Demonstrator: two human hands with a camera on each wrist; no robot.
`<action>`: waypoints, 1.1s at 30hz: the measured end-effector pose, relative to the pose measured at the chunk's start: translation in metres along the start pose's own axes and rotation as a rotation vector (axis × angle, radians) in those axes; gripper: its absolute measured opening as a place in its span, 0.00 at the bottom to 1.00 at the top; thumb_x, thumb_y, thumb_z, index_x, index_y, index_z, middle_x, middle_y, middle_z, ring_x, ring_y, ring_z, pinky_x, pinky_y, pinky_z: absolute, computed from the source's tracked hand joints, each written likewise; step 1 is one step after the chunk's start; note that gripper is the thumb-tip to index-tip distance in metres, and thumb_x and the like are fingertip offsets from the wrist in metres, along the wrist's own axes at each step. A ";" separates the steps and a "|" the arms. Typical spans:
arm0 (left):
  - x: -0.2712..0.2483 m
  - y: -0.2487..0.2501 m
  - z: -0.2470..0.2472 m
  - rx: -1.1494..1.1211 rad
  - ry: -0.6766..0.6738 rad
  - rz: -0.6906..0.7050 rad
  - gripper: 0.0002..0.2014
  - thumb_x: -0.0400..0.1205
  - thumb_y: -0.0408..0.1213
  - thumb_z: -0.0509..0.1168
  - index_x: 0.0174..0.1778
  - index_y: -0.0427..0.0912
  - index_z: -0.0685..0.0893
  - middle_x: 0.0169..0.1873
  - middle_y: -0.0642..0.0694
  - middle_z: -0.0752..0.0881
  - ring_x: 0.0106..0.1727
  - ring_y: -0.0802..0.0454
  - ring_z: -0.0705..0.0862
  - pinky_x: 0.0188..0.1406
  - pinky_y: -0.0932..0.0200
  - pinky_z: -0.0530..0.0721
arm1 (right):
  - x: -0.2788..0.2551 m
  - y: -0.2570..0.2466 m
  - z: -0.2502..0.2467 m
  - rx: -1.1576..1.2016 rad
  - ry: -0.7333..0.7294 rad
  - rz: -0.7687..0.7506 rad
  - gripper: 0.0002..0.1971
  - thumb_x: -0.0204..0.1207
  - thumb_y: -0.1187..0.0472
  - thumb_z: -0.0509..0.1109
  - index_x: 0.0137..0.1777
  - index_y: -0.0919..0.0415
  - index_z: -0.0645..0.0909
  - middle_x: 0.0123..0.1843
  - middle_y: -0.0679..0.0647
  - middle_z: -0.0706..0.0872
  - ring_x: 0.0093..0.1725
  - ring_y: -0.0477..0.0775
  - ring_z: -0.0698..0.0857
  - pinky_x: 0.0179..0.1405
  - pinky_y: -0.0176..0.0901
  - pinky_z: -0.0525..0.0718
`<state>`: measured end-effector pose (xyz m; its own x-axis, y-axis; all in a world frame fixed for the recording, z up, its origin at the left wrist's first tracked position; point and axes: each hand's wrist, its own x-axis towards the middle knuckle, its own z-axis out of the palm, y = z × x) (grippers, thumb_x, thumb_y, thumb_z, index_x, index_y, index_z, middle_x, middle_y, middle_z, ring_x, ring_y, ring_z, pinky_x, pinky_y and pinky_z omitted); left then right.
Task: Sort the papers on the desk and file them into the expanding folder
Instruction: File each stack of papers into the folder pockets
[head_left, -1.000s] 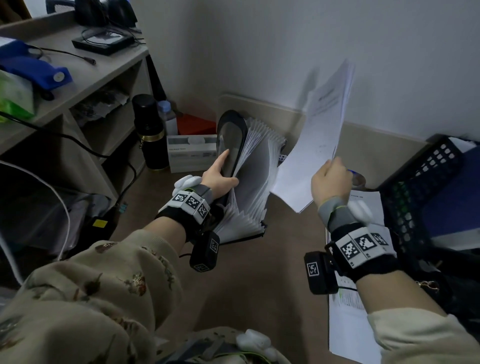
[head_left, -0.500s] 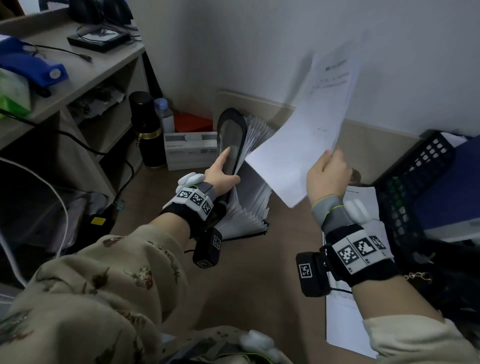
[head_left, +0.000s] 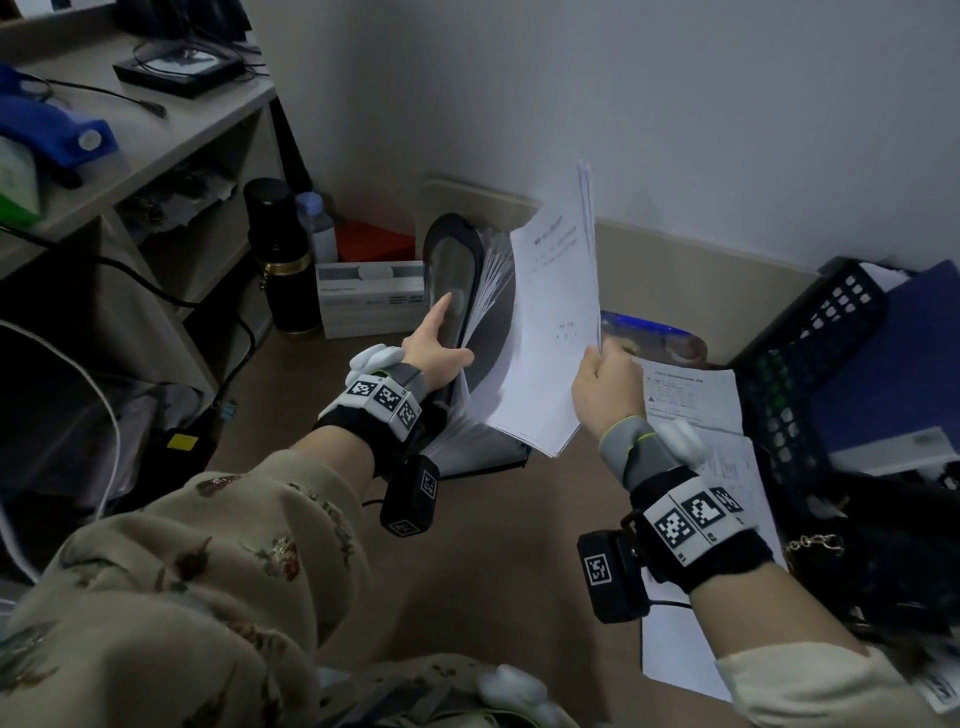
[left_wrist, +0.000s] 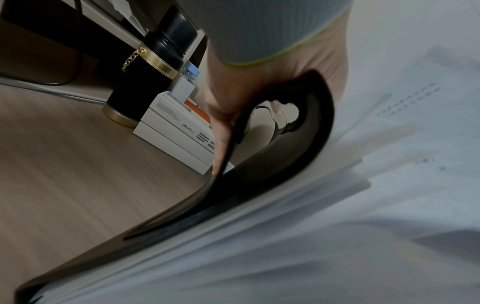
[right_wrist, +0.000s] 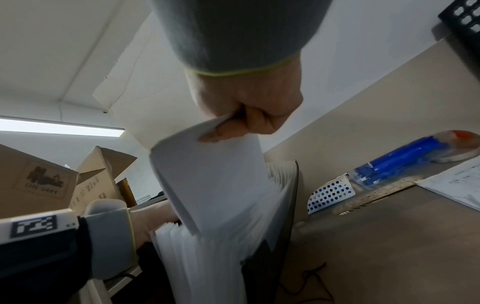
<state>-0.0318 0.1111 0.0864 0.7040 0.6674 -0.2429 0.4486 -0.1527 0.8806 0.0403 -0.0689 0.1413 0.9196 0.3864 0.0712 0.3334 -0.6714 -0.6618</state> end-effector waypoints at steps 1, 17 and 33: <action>0.000 0.000 0.000 0.000 0.003 -0.002 0.43 0.73 0.35 0.68 0.81 0.68 0.58 0.77 0.46 0.72 0.70 0.44 0.77 0.69 0.56 0.75 | 0.001 0.001 0.000 0.006 -0.014 0.012 0.13 0.85 0.64 0.51 0.54 0.72 0.74 0.53 0.71 0.81 0.53 0.70 0.80 0.45 0.50 0.74; -0.005 0.004 -0.008 -0.027 -0.010 0.001 0.43 0.72 0.35 0.66 0.81 0.69 0.58 0.73 0.47 0.77 0.58 0.43 0.85 0.64 0.48 0.83 | 0.032 -0.008 0.013 -0.081 -0.252 0.120 0.12 0.82 0.70 0.52 0.37 0.66 0.71 0.38 0.62 0.76 0.53 0.67 0.79 0.46 0.43 0.71; 0.007 -0.006 -0.020 -0.016 -0.030 0.024 0.43 0.73 0.34 0.66 0.82 0.67 0.57 0.79 0.48 0.69 0.75 0.46 0.72 0.68 0.58 0.74 | 0.064 -0.022 0.074 -0.154 -0.385 0.054 0.18 0.74 0.65 0.59 0.26 0.56 0.55 0.27 0.55 0.62 0.29 0.55 0.63 0.32 0.45 0.64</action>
<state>-0.0404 0.1317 0.0875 0.7305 0.6416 -0.2339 0.4229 -0.1562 0.8926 0.0764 0.0176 0.1056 0.8015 0.5365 -0.2641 0.3406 -0.7726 -0.5358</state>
